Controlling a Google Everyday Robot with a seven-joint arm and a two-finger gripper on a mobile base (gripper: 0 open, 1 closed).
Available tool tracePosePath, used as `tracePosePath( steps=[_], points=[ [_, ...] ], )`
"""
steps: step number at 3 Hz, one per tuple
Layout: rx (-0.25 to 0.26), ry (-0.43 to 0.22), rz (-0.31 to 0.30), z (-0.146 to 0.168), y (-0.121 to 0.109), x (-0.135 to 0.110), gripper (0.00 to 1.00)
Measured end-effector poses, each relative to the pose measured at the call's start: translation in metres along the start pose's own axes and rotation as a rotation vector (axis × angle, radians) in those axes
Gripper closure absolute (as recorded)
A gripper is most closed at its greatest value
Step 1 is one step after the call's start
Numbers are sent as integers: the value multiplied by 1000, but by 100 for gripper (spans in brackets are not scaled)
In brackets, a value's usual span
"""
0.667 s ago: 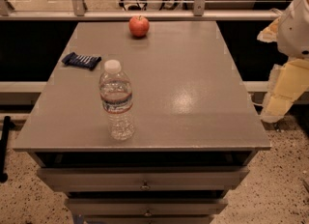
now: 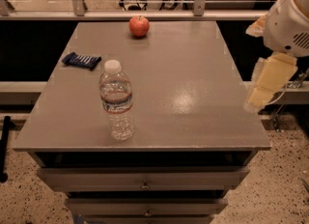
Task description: Move apple near water bottle
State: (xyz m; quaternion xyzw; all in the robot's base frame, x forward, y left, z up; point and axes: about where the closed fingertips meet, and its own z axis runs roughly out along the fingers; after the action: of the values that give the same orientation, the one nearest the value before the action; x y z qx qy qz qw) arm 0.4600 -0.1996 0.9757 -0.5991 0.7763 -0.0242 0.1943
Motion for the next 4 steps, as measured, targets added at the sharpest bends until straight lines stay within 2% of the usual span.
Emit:
tracePosePath(
  steps=[1,2,3,4],
  points=[
    [37,-152,11,23,-40,-40,0],
    [92,-321,22,49,-91,-83,0],
    [92,-321,22,49,-91,-83,0],
    [94,-409,50,67,-114,-109,0]
  ],
)
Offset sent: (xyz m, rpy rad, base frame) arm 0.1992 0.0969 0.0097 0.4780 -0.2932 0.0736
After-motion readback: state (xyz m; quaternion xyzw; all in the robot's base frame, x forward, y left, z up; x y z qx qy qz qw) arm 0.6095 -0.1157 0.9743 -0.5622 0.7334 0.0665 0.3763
